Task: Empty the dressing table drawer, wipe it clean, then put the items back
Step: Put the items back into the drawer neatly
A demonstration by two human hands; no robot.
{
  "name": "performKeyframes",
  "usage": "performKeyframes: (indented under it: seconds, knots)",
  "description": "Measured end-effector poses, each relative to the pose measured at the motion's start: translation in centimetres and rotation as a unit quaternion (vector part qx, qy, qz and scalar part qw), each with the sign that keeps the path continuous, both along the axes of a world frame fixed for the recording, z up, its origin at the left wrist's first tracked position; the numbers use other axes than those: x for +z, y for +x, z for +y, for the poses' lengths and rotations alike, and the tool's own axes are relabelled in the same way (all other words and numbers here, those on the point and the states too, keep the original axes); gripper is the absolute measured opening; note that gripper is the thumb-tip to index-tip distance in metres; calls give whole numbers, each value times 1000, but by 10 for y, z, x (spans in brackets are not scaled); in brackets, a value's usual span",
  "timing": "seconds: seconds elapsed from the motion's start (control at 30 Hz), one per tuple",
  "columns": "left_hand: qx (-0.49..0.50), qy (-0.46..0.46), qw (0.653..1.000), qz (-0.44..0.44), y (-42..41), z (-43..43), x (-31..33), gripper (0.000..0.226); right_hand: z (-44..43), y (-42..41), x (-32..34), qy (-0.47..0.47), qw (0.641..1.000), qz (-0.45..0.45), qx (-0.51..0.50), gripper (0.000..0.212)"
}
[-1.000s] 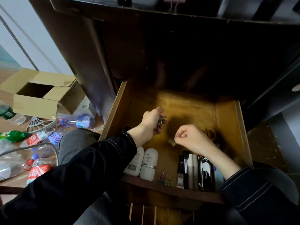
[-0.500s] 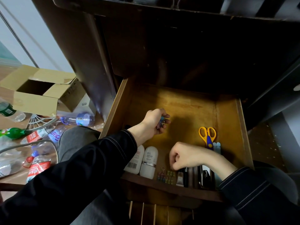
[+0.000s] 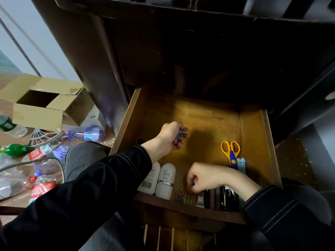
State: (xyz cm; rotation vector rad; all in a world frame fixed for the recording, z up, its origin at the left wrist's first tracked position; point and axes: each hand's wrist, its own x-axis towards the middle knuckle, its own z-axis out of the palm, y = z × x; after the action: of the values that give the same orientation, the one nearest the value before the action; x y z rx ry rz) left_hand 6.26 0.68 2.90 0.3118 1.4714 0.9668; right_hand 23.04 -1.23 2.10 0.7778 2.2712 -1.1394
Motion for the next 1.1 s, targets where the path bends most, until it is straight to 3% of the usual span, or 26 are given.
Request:
performKeyframes:
  seconds: [0.2,0.3,0.43,0.53,0.8,0.97,1.03,1.1]
  knots:
    - [-6,-10,1000,-29,0,-2,3,21,2,1,0,-1,1000,-17,-19,8]
    - [-15,-10,999,-41,1,-2,5,22,12,1,2,90,988,-11,-123,18]
    - [-90,-6,994,-60,4,-5,10,28,25,6,5,238,904,110,-338,23]
    - [-170,12,984,-54,9,-8,13,29,26,5,10,253,846,220,-416,11]
    - [-316,68,946,-11,14,-17,16,27,21,3,16,222,858,235,-398,14]
    - [-291,34,955,36,13,-14,12,24,23,3,14,245,846,230,-414,8]
    - [-221,13,973,60,11,-10,8,27,25,5,11,266,828,224,-441,8]
    - [-128,12,990,60,7,-5,4,29,27,8,8,248,838,196,-444,9]
